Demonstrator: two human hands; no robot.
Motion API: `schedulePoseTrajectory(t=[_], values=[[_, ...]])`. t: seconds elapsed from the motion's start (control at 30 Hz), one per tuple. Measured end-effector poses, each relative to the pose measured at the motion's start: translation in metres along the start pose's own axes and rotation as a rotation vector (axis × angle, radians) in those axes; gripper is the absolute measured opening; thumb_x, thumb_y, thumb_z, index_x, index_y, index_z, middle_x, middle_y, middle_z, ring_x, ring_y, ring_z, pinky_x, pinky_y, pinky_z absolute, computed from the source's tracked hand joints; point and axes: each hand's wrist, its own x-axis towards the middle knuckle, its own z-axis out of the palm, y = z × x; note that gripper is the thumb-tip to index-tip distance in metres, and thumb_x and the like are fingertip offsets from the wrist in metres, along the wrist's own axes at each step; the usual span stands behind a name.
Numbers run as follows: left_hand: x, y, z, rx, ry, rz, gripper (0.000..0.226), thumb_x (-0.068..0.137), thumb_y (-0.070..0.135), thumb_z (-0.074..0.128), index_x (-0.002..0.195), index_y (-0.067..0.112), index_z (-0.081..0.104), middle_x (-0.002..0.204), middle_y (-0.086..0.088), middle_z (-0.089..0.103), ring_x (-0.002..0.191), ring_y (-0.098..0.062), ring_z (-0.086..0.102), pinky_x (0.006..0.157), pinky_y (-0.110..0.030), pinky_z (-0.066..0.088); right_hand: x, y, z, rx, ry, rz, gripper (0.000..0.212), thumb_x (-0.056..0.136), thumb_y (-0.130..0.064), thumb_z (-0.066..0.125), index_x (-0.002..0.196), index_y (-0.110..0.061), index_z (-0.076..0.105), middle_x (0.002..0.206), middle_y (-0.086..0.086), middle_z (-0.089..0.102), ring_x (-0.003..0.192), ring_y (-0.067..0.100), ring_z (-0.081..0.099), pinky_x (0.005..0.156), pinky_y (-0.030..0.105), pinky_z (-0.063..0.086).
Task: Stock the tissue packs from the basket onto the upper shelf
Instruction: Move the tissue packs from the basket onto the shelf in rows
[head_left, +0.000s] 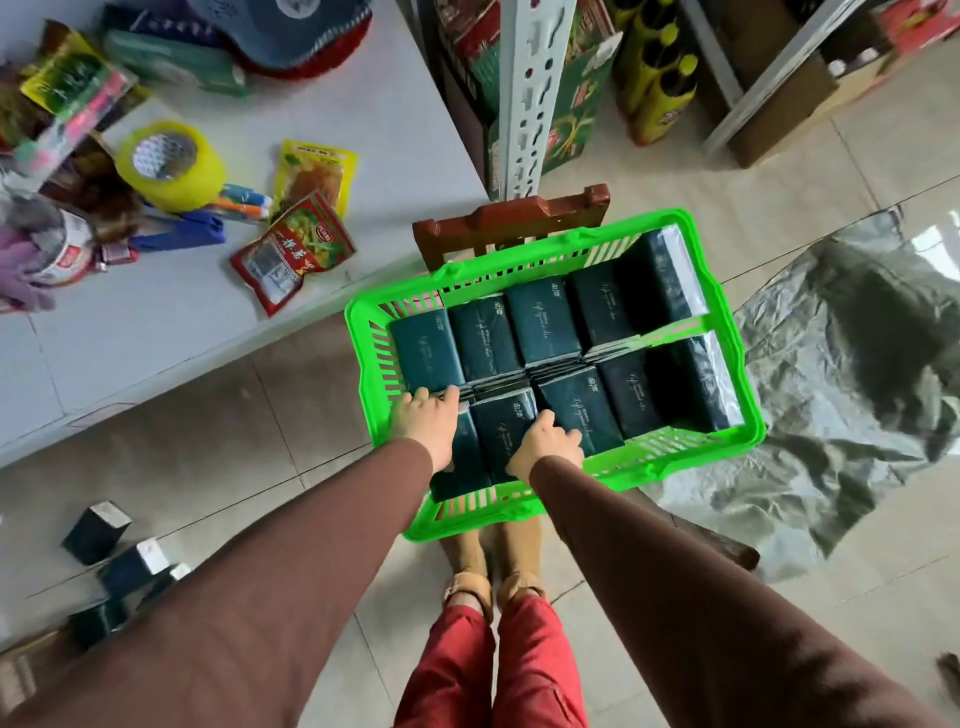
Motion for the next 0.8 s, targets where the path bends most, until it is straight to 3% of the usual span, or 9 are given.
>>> schedulePoseTrajectory(t=[0.13, 0.23, 0.33, 0.43, 0.53, 0.6, 0.73, 0.8], values=[[-0.005, -0.011, -0.015, -0.134, -0.081, 0.049, 0.079, 0.063, 0.055, 0.083, 0.125, 0.016, 0.052, 0.122, -0.005, 0.056, 0.119, -0.028, 0.049, 0.093, -0.039, 0.043, -0.007, 0.006, -0.023, 0.045, -0.075, -0.054, 0.076, 0.069, -0.05, 0.076, 0.129, -0.011, 0.05, 0.133, 0.011, 0.052, 0.128, 0.032, 0.041, 0.099, 0.038, 0.039], [-0.028, -0.028, -0.033, -0.303, -0.033, 0.043, 0.063, 0.062, 0.05, 0.084, 0.109, 0.018, 0.056, 0.115, -0.007, 0.057, 0.111, -0.03, 0.051, 0.09, -0.038, 0.044, -0.025, 0.013, -0.058, 0.163, -0.042, -0.144, 0.064, 0.067, -0.049, 0.078, 0.116, -0.013, 0.055, 0.122, 0.014, 0.059, 0.113, 0.033, 0.054, 0.089, 0.036, 0.041], [-0.073, -0.053, -0.061, -0.645, 0.07, -0.046, 0.053, 0.06, 0.035, 0.09, 0.086, 0.019, 0.047, 0.099, -0.009, 0.061, 0.094, -0.027, 0.055, 0.071, -0.034, 0.04, -0.064, 0.009, -0.108, 0.269, 0.033, -0.314, 0.047, 0.07, -0.037, 0.081, 0.098, -0.015, 0.051, 0.101, 0.008, 0.063, 0.091, 0.028, 0.06, 0.069, 0.031, 0.04], [-0.134, -0.091, -0.094, -1.0, 0.171, -0.122, 0.055, 0.066, 0.014, 0.09, 0.105, 0.014, 0.052, 0.105, -0.007, 0.054, 0.099, -0.021, 0.051, 0.071, -0.026, 0.035, -0.126, -0.017, -0.169, 0.226, 0.103, -0.54, 0.044, 0.074, -0.033, 0.081, 0.099, -0.012, 0.051, 0.094, 0.003, 0.06, 0.084, 0.024, 0.057, 0.065, 0.03, 0.036], [-0.212, -0.144, -0.13, -1.096, 0.29, -0.142, 0.065, 0.068, 0.023, 0.09, 0.114, 0.021, 0.044, 0.09, 0.005, 0.055, 0.086, -0.02, 0.055, 0.064, -0.028, 0.037, -0.198, -0.061, -0.224, 0.173, 0.165, -0.772, 0.056, 0.076, -0.036, 0.08, 0.12, -0.012, 0.054, 0.112, 0.001, 0.06, 0.101, 0.021, 0.058, 0.075, 0.026, 0.04], [-0.27, -0.178, -0.153, -1.07, 0.353, -0.168, 0.063, 0.071, 0.032, 0.087, 0.115, 0.029, 0.042, 0.083, 0.007, 0.057, 0.075, -0.016, 0.057, 0.062, -0.021, 0.041, -0.253, -0.095, -0.253, 0.148, 0.208, -0.935, 0.054, 0.074, -0.034, 0.081, 0.119, -0.015, 0.056, 0.109, -0.001, 0.062, 0.098, 0.02, 0.06, 0.073, 0.025, 0.038], [-0.389, -0.243, -0.188, -1.129, 0.548, -0.267, 0.07, 0.073, 0.042, 0.084, 0.126, 0.045, 0.039, 0.096, 0.013, 0.054, 0.087, -0.013, 0.055, 0.07, -0.016, 0.039, -0.368, -0.176, -0.286, 0.118, 0.25, -1.23, 0.052, 0.071, -0.03, 0.084, 0.111, -0.013, 0.056, 0.101, -0.001, 0.065, 0.082, 0.017, 0.06, 0.073, 0.029, 0.044], [-0.443, -0.278, -0.194, -1.172, 0.68, -0.288, 0.065, 0.072, 0.043, 0.084, 0.122, 0.047, 0.044, 0.099, 0.016, 0.053, 0.09, -0.012, 0.055, 0.072, -0.016, 0.04, -0.422, -0.218, -0.293, 0.122, 0.274, -1.356, 0.051, 0.07, -0.03, 0.085, 0.108, -0.013, 0.053, 0.096, -0.002, 0.065, 0.079, 0.011, 0.06, 0.073, 0.026, 0.047]])
